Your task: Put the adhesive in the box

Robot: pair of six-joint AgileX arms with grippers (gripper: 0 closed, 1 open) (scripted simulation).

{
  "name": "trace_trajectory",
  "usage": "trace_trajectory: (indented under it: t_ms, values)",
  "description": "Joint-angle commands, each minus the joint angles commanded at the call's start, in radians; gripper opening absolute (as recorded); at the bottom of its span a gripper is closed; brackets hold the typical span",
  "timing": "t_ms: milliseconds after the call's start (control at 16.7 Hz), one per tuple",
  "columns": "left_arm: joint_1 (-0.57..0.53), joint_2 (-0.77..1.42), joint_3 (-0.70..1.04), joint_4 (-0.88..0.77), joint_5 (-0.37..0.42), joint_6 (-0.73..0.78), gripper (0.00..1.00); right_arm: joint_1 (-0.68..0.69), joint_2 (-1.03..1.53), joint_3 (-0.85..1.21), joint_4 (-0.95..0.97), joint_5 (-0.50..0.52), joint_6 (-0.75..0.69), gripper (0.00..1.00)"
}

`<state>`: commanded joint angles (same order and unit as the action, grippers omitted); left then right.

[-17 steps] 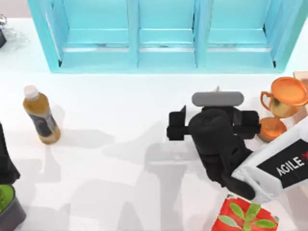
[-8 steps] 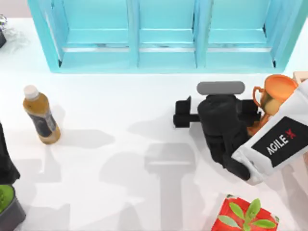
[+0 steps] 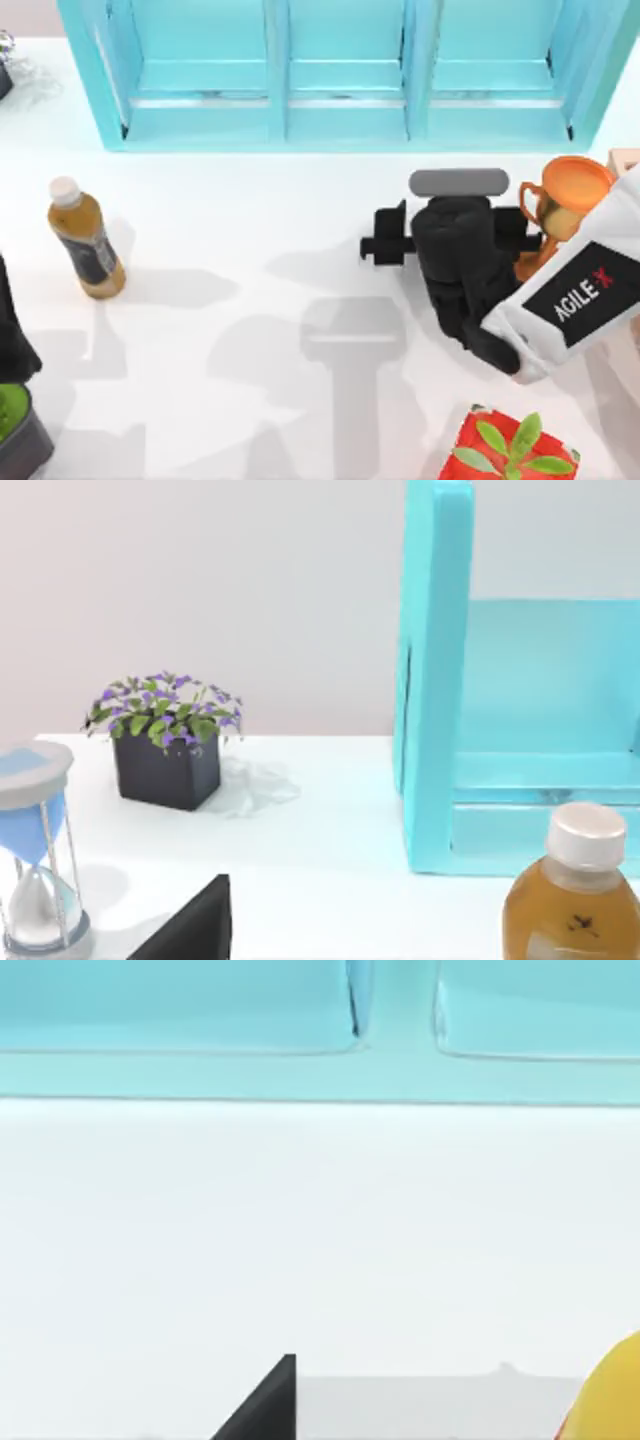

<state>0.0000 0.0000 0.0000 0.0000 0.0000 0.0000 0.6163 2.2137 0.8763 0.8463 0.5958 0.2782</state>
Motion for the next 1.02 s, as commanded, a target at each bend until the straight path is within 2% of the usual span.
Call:
trace_trajectory:
  t_ms: [480, 1020]
  values:
    - [0.0, 0.0, 0.0, 0.0, 0.0, 0.0, 1.0, 0.0, 0.0, 0.0, 0.0, 0.0, 0.0, 0.02]
    - [0.0, 0.0, 0.0, 0.0, 0.0, 0.0, 1.0, 0.003, 0.0, -0.001, 0.0, 0.0, 0.001, 0.0]
